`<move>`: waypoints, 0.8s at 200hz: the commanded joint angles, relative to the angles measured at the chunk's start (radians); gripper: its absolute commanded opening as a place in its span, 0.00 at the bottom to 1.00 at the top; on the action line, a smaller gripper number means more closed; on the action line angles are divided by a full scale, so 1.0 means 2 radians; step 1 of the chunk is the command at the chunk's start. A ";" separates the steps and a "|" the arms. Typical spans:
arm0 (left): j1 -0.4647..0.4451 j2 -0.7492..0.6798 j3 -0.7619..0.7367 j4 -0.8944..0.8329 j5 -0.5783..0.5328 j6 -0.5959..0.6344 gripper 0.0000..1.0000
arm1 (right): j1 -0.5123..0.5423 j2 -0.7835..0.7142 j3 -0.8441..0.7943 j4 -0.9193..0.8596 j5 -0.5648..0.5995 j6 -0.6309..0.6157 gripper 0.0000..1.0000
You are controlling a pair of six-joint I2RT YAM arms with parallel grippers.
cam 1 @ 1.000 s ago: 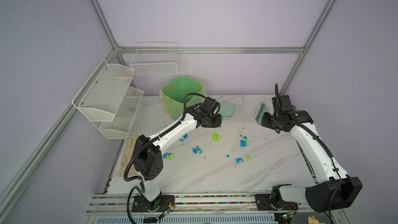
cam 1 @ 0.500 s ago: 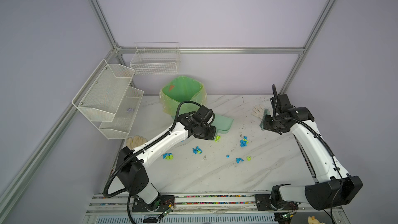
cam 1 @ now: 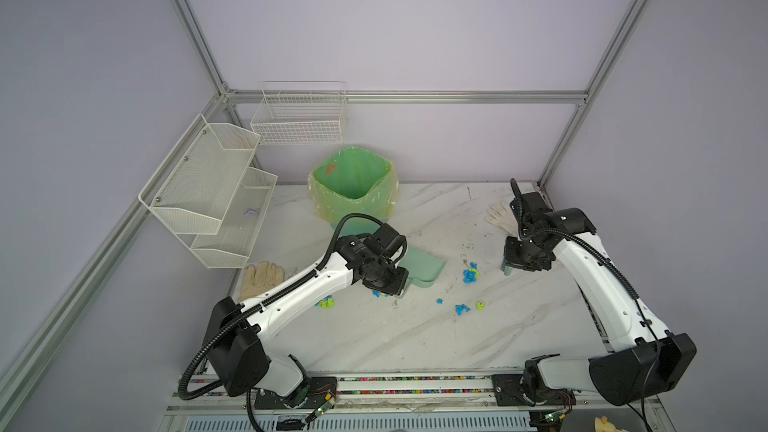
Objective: Sweep away the paper scraps from the table
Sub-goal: 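Drag the dustpan toward the robot with the left gripper while the right lowers the brush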
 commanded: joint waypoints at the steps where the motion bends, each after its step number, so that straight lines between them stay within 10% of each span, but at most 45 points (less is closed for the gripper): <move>1: -0.007 -0.040 -0.032 -0.008 0.022 0.017 0.00 | 0.009 -0.021 -0.025 -0.029 -0.018 0.012 0.00; 160: -0.060 -0.061 -0.105 -0.036 0.043 0.024 0.00 | 0.071 -0.038 -0.100 -0.029 -0.049 0.026 0.00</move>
